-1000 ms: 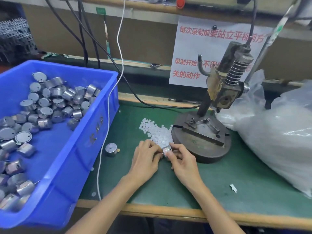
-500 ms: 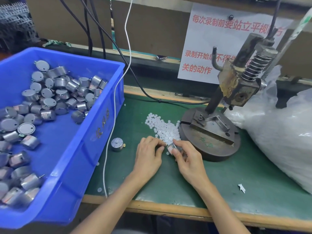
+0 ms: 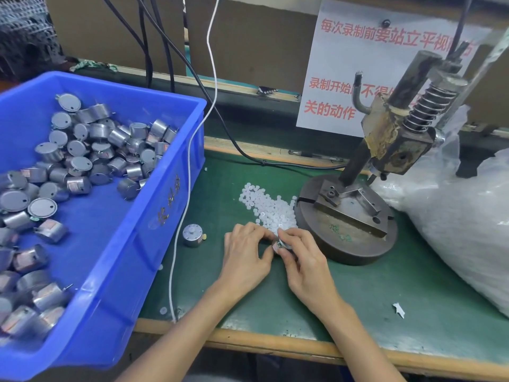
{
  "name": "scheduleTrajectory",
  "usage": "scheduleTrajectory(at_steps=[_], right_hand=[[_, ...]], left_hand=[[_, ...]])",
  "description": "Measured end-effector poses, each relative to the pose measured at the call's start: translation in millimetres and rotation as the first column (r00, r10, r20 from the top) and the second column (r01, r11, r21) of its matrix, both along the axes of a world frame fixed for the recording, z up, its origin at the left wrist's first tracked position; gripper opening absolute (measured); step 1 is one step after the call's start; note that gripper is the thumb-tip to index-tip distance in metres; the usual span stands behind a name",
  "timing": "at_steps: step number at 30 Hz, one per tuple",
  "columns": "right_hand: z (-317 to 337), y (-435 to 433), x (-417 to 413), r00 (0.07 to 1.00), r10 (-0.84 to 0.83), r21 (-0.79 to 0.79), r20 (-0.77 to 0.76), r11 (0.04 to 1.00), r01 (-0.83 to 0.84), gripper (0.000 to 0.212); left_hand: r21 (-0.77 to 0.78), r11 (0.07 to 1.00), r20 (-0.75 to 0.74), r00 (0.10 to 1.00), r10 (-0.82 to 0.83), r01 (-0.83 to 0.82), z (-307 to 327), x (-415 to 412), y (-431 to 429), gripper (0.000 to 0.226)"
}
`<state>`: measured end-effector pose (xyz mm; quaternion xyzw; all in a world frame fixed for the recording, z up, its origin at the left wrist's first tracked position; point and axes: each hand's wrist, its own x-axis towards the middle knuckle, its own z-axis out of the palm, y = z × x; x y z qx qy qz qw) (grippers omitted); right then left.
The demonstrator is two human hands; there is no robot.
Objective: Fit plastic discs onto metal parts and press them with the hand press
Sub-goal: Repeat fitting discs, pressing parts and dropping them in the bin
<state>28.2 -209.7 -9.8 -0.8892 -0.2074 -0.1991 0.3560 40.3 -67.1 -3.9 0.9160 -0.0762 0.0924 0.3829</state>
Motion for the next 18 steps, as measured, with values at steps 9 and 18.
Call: scheduleTrajectory(at_steps=[9,18], right_hand=[[-0.1,3.2,-1.6,1.0,0.011,-0.077,0.003,0.997,-0.011,0.026],[2.4,4.2,-1.4,1.0,0.011,-0.092,0.029,0.996,-0.009,0.026]], left_hand=[[-0.022,0.999,0.007,0.999,-0.036,0.036,0.2,-1.0,2.1,0.032],[-0.011,0.999,0.005,0.999,-0.052,0.052,-0.1,-1.4,1.8,0.034]])
